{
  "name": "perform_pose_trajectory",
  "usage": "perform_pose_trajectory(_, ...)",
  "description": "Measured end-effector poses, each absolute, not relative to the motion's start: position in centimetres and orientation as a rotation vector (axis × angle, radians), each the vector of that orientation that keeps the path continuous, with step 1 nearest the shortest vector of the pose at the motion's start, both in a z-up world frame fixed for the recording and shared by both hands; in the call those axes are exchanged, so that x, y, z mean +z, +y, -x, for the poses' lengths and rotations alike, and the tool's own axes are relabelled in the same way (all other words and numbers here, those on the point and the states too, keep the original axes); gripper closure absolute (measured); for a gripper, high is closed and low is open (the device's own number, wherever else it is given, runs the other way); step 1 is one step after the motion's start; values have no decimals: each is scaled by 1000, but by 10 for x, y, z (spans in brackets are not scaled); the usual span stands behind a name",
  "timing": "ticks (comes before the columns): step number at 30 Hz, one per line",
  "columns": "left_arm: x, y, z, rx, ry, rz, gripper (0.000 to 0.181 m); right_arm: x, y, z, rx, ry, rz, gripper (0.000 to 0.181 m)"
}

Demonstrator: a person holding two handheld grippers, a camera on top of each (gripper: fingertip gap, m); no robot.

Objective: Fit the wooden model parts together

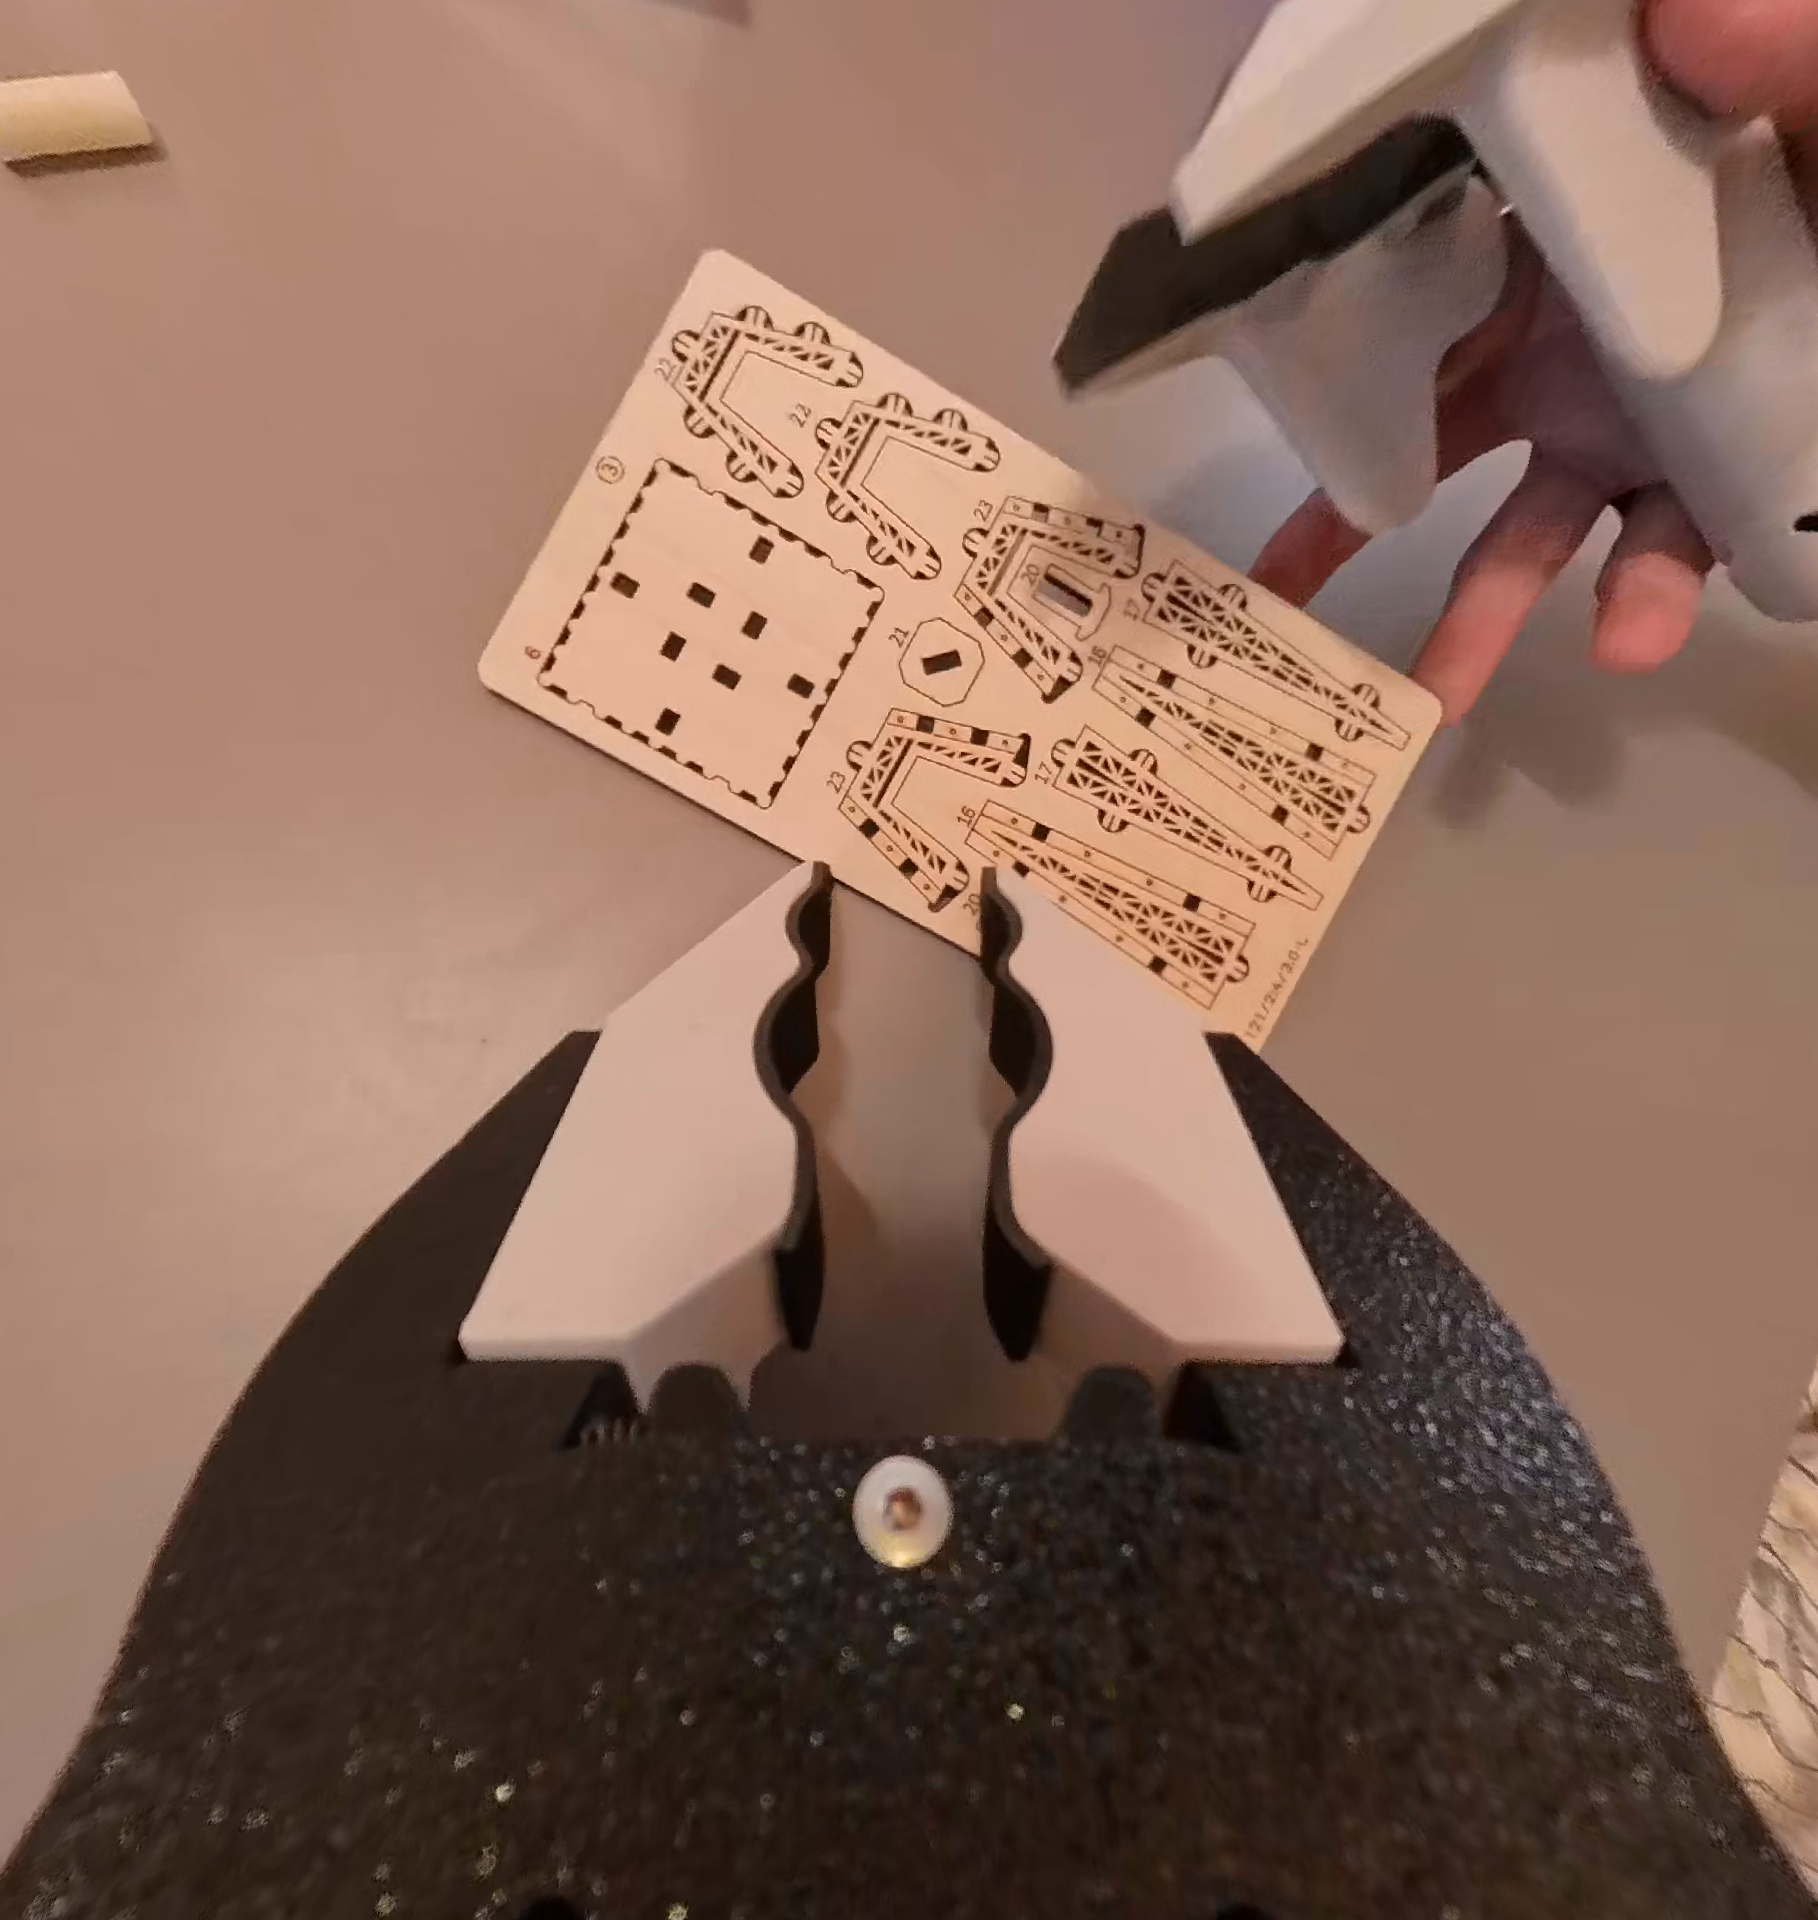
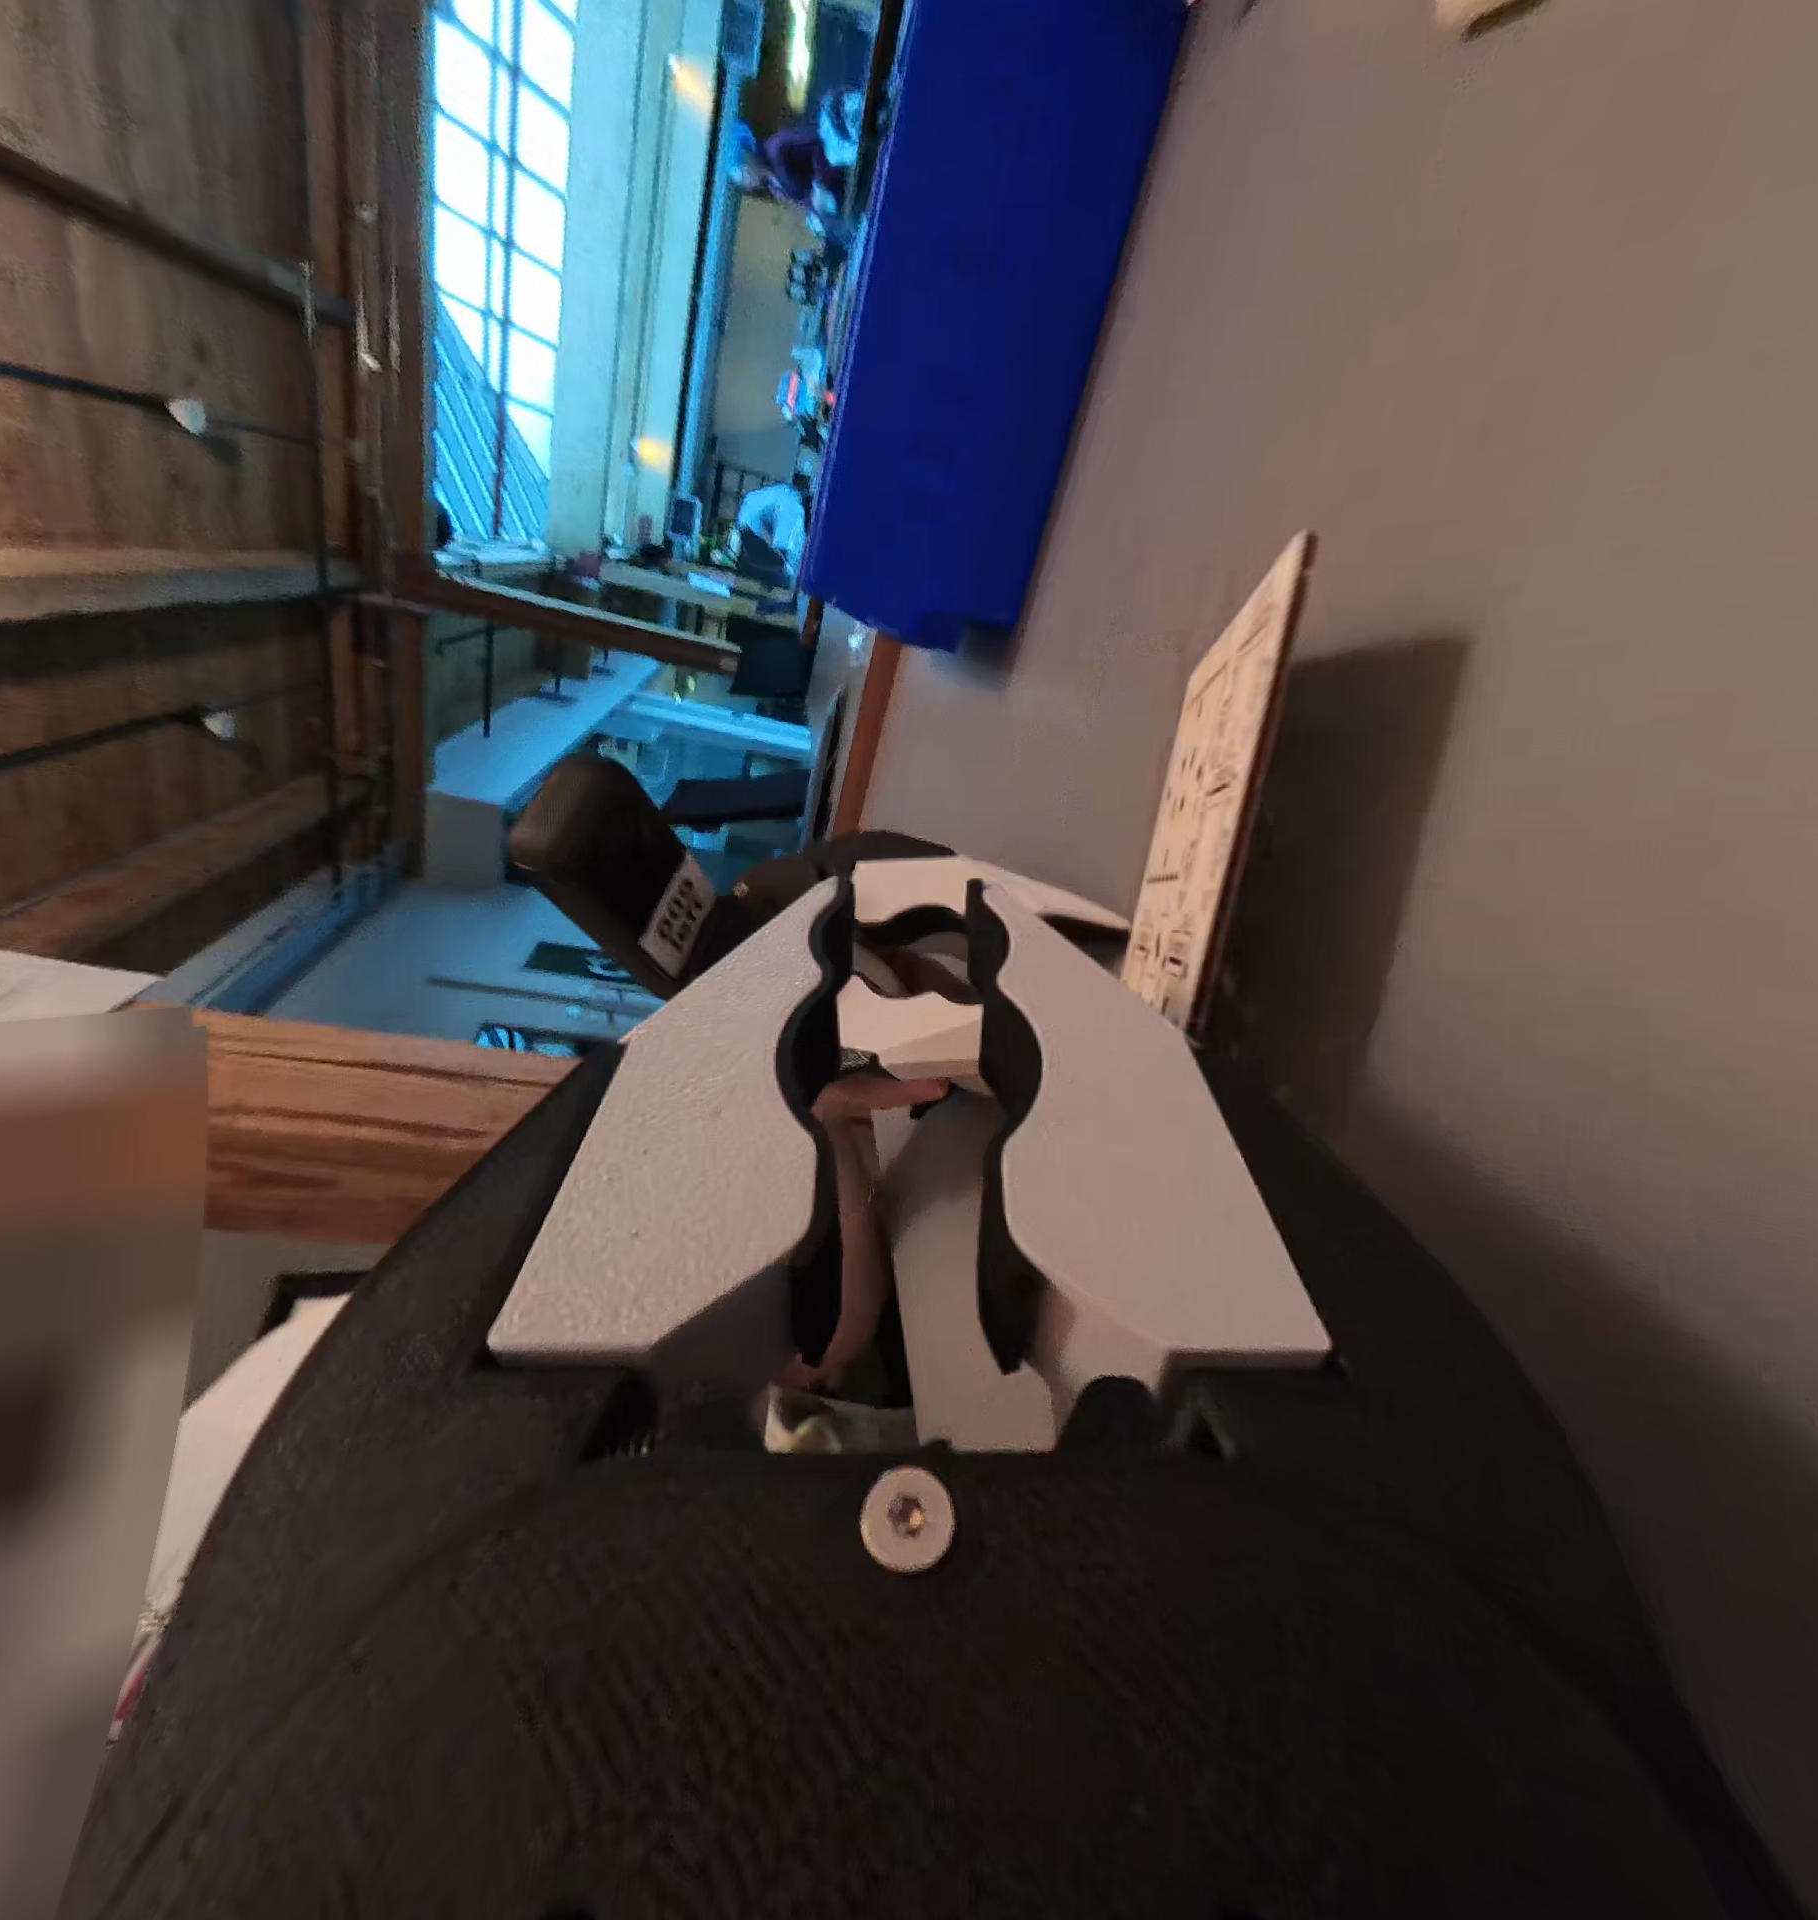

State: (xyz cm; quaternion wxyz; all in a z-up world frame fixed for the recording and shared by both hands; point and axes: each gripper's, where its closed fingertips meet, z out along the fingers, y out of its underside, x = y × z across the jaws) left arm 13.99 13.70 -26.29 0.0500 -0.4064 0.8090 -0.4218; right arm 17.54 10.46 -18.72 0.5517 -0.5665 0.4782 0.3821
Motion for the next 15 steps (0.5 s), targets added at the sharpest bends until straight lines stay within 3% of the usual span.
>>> perform_pose_trajectory(7,-262,136,-139,-1323,2475,1248,151,-200,117,-159,871,1086,1491,145)
perform_pose_trajectory(15,-260,132,-129,-1327,2537,1178,139,-215,110,-157,842,1116,1513,140)
